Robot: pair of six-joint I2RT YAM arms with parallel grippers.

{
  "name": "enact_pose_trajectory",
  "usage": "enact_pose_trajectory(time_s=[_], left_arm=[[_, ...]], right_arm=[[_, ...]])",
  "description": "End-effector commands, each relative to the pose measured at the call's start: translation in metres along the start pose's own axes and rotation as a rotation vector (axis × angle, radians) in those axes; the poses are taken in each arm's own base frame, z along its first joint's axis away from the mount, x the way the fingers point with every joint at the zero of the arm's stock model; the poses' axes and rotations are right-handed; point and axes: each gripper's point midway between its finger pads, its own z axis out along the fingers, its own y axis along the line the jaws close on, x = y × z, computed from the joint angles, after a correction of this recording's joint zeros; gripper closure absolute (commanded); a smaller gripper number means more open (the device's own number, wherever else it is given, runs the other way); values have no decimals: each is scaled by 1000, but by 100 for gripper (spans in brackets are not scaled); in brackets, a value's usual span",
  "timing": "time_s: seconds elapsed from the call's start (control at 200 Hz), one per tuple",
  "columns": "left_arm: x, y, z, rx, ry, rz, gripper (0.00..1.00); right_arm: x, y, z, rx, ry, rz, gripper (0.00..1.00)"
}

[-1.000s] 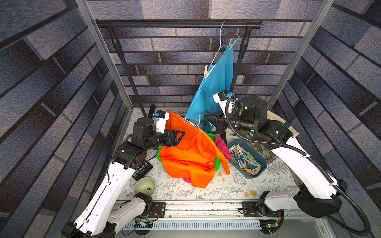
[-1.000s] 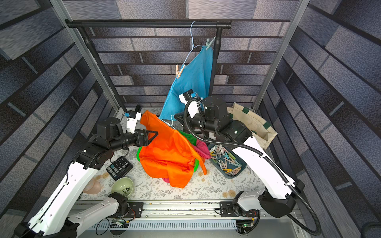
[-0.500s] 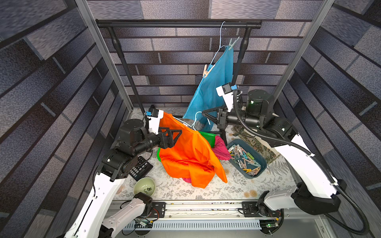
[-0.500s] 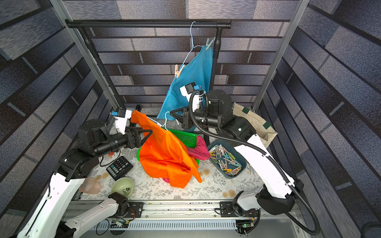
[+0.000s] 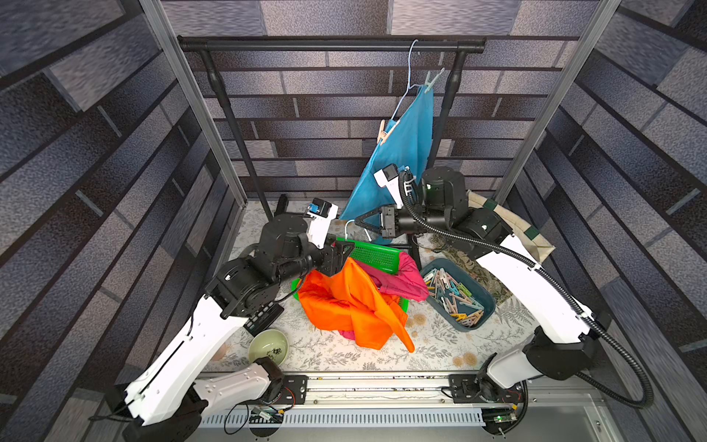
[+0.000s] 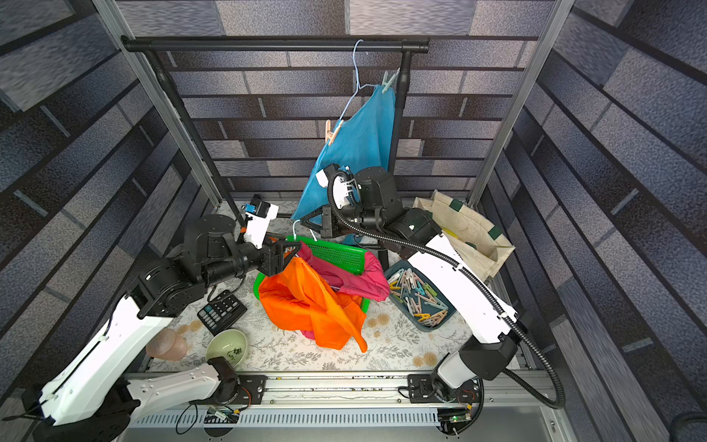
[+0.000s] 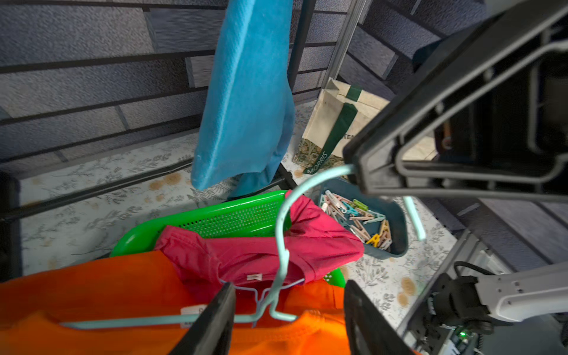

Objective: Use clothespins to secure the t-shirt on both sides of the hanger
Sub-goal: Pick up the hanger from the basket.

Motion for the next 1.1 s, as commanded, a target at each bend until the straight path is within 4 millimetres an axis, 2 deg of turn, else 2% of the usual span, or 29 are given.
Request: enact_pose_trajectory(time_s=[0.0, 0.07, 0.205, 0.256, 0.396, 0.466, 0.546, 0.631, 0.722, 0.907, 1.022, 1.097], left_arm=[[-10, 15, 0, -113, -18, 55, 50], [-15, 13, 5, -106, -34, 55, 58], [-25, 13, 8, -109, -70, 48, 92], [-28, 13, 8, -113, -81, 47, 100], [-39, 18, -1, -141, -134, 47, 100], [-45, 22, -8, -149, -168, 44, 100], [-54, 28, -20, -142, -207, 29, 100], [-66, 33, -34, -117, -250, 6, 100], [-80, 34, -49, -76, -296, -16, 100], [-105, 29, -74, 0, -363, -37, 100], [-110, 27, -79, 17, -373, -41, 100], [-112, 26, -81, 30, -377, -53, 100]], right_arm=[[-11, 22, -13, -60, -45, -20, 100], [-11, 23, -13, -65, -45, -21, 100], [-10, 24, -11, -80, -41, -13, 100], [-9, 23, -10, -80, -39, -12, 100], [-5, 17, -18, -31, -48, -40, 68], [-2, 11, -31, 31, -71, -86, 58], [2, 4, -51, 111, -113, -150, 52], [9, 4, -70, 147, -145, -217, 48], [28, 4, -79, 138, -118, -277, 45], [70, -12, -74, 123, -1, -329, 45], [85, -23, -68, 120, 32, -331, 45], [94, -34, -63, 136, 52, -322, 48]])
